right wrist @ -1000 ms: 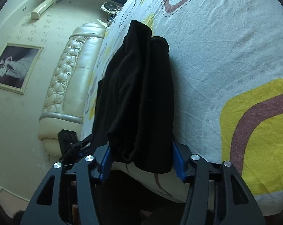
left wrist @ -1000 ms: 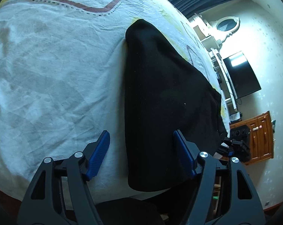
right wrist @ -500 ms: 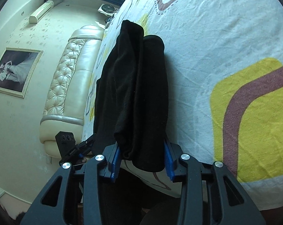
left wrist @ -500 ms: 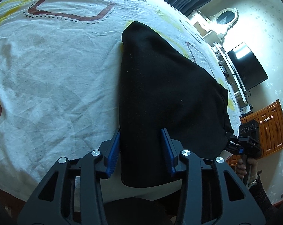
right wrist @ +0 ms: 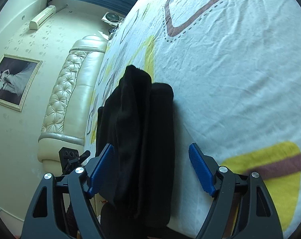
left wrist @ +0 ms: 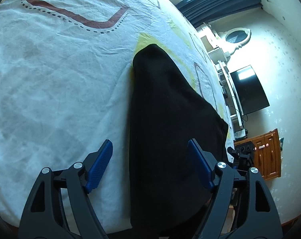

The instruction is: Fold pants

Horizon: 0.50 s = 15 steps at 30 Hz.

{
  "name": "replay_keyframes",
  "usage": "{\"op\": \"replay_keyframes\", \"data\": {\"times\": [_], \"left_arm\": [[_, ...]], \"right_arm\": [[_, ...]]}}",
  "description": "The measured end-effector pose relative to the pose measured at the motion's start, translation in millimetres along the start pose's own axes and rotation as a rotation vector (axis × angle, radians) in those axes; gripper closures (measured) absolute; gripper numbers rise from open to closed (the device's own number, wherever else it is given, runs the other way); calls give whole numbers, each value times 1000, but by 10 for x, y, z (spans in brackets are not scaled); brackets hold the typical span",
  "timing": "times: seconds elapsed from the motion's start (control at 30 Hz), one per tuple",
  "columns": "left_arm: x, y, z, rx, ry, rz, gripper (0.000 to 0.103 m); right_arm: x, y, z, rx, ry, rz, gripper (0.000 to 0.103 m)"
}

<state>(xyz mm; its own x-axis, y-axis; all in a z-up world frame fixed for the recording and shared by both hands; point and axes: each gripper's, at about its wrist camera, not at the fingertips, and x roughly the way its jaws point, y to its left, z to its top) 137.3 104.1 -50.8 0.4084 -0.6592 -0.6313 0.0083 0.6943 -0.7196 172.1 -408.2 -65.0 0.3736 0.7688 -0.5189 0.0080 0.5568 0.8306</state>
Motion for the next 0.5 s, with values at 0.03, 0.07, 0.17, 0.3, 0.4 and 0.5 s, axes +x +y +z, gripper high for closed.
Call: {"op": "replay_keyframes", "data": {"times": [0.03,0.07,0.17,0.3,0.4,0.5], "left_arm": [[64,5,93,-10,-1,-8,26],[121,-2,176,-14,-2,-18,26],[311,-63,375,6,14,-17,26],[497,-162,459,79,30,83,56],[501,-167,456,90,21,118,62],[477,-220,435,125,2,150,66]], "right_arm": [[51,12,69,-1,-6,9,27],[100,27,134,1,-11,21,27],[244,16,304,23,-15,55,27],[360,63,388,-5,-16,77,29],[407,70,366,-32,-11,17,55],[378,68,351,-38,-31,27,59]]}}
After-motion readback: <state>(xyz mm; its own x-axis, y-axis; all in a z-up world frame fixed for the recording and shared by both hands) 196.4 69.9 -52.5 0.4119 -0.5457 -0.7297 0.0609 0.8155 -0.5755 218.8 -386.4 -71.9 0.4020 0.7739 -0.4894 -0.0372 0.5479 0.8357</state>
